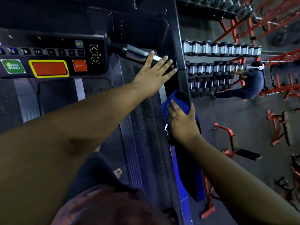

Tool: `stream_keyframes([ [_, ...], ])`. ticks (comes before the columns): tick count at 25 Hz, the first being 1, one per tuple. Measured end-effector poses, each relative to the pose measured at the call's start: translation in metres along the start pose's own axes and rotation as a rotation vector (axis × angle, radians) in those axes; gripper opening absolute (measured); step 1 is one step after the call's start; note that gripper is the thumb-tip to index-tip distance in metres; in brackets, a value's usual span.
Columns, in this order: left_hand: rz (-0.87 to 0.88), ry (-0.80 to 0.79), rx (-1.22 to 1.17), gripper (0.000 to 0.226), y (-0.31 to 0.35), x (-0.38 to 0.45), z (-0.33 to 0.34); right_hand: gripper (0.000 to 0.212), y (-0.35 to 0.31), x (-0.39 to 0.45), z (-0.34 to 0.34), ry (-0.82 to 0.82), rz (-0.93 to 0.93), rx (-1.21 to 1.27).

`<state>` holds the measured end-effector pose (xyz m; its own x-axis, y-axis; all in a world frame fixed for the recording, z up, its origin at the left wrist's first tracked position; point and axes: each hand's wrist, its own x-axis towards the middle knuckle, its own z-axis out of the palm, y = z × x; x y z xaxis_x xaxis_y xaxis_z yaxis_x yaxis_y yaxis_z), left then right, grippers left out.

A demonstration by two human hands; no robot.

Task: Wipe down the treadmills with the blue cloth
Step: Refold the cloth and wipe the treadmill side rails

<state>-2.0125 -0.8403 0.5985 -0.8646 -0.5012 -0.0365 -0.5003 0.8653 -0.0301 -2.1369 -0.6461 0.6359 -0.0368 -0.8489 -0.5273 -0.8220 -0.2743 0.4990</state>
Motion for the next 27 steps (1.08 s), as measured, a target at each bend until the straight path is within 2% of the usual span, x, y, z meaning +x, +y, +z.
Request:
stream_keyframes([
  [2,0.005,-0.009,-0.046,0.095,0.013,-0.007,-0.001,0.047,-0.011,-0.054,0.020,-0.037,-0.147,0.054],
  [4,-0.002,-0.026,-0.081,0.102,0.027,-0.015,-0.004,0.047,-0.008,-0.064,0.022,-0.068,-0.223,0.016],
  [7,-0.011,-0.038,-0.098,0.098,0.047,-0.025,-0.010,0.060,0.002,-0.021,0.006,-0.002,-0.123,-0.157],
  [10,-0.052,-0.056,-0.137,0.090,0.065,-0.039,-0.010,0.060,-0.002,-0.009,0.006,0.006,-0.006,-0.150],
  [14,-0.126,-0.108,-0.153,0.095,0.102,-0.073,-0.005,0.053,-0.037,-0.105,0.050,-0.084,-0.155,-0.165],
  [17,-0.141,-0.144,-0.229,0.093,0.143,-0.097,-0.011,0.052,-0.034,-0.154,0.077,0.045,-0.156,0.018],
  [20,-0.210,-0.138,-0.295,0.088,0.181,-0.124,-0.011,0.065,-0.024,-0.133,0.076,0.284,0.047,0.245],
  [23,-0.297,-0.208,-0.368,0.085,0.208,-0.148,-0.013,0.070,-0.036,-0.140,0.087,0.297,0.194,0.501],
  [27,-0.280,-0.217,-0.364,0.085,0.234,-0.166,-0.027,0.069,-0.063,-0.235,0.144,0.352,0.210,0.656],
])
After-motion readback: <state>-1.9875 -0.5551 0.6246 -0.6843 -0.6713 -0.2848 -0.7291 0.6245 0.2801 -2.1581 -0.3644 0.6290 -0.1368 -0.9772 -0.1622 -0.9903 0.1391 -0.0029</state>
